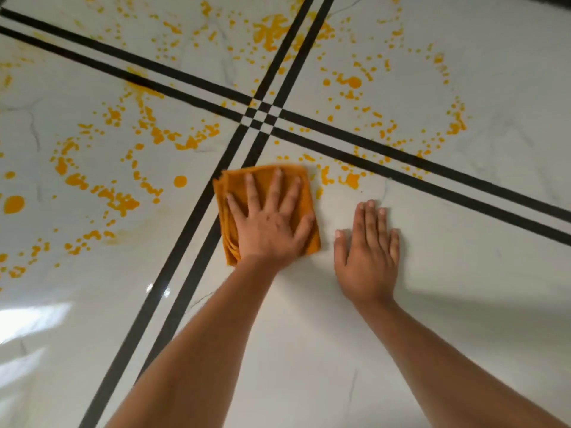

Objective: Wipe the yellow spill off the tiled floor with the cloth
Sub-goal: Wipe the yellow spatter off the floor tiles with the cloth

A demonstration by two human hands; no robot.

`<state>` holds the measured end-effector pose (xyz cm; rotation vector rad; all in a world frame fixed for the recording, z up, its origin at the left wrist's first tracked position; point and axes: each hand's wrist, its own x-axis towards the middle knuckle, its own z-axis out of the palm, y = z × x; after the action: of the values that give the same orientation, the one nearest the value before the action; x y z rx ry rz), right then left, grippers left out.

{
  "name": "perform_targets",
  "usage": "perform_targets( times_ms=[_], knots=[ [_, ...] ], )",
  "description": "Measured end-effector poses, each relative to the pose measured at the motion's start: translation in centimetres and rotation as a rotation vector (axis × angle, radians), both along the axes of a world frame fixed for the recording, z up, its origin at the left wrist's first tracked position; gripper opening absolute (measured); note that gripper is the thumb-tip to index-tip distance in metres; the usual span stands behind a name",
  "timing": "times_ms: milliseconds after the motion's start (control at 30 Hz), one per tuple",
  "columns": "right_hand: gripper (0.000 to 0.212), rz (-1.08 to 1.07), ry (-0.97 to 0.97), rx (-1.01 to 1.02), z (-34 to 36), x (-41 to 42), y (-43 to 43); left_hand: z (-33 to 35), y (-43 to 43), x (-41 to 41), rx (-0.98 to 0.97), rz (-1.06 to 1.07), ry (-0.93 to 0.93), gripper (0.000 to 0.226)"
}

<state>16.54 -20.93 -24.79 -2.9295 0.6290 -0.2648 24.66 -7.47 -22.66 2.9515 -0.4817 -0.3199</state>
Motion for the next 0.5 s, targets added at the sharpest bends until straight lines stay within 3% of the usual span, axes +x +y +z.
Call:
perform_targets(
  times_ms=[100, 267, 333, 500],
  knots=[
    [0.059, 0.031, -0.012, 0.025, 0.6, 0.2, -1.8, 0.2, 0.1, -3.1, 0.073, -0.282, 0.001, 0.064],
    [0.065, -0.055, 0.029, 0.020, -0.1, 1.1, -5.5, 0.1, -3.9, 0.7, 0.027, 0.015, 0.007, 0.066],
    [0.066, -0.051, 0.060, 0.045, -0.2, 1.2, -5.6, 0.3, -5.3, -1.6, 0.089, -0.123, 0.037, 0.065],
    [0.068, -0.027, 0.147, 0.084, 0.6, 0.9, -5.8, 3.6, -4.8, 0.5, 0.081, -0.223, 0.369, 0.060]
  ],
)
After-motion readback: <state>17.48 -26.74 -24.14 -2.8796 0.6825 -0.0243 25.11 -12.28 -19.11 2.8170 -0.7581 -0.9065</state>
